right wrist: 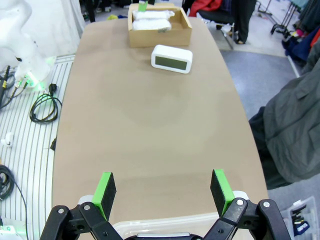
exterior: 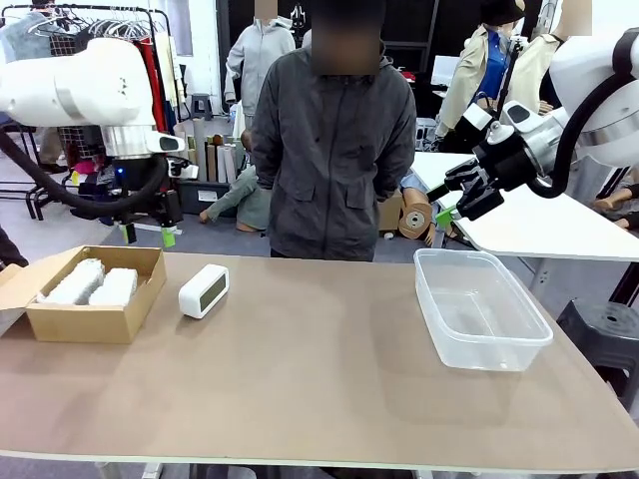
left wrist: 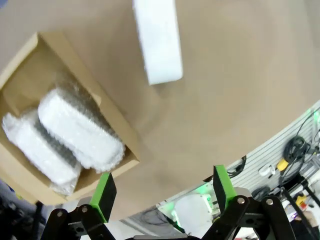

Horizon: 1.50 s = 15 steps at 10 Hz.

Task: Separate and place wrapped and unwrapped clocks.
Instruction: Pick up the Digital clock indicated by the person.

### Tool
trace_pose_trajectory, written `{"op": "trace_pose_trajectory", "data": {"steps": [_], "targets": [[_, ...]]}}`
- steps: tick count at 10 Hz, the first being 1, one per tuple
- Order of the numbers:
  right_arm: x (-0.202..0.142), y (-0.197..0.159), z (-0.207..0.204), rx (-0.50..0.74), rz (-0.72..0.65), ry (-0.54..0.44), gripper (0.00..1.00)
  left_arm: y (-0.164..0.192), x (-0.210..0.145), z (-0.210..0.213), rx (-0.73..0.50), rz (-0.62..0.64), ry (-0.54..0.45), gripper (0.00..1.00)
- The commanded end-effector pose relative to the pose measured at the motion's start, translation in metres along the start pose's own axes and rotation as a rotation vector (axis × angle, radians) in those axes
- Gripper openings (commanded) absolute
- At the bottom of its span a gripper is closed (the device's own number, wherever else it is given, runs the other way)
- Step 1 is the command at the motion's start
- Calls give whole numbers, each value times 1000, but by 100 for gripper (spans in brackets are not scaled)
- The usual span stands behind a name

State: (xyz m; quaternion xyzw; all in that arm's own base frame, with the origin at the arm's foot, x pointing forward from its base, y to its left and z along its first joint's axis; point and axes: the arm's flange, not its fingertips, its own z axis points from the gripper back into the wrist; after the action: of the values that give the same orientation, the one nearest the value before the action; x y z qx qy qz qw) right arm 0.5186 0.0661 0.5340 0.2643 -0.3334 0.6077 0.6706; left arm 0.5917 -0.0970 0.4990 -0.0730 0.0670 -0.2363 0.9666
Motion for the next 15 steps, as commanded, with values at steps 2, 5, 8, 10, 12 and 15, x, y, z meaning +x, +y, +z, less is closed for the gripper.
{"op": "trace_pose_trajectory", "data": {"steps": [2,5,8,10,12,15], "targets": [[1,0,1,1,4,2,100,-10,12,13,-58,-178,-54,100],[1,0,1,1,4,2,100,-20,14,14,-35,-168,-54,100],[1,0,1,1,4,2,100,-20,14,14,-35,-168,-54,100],[1,0,1,1,4,2,100,-20,14,14,-35,-168,-54,100],[1,0,1,1,4,2,100,-20,14,14,-35,-168,-54,100],[1,0,1,1,4,2,100,-20,14,14,-35,-168,-54,100]]}}
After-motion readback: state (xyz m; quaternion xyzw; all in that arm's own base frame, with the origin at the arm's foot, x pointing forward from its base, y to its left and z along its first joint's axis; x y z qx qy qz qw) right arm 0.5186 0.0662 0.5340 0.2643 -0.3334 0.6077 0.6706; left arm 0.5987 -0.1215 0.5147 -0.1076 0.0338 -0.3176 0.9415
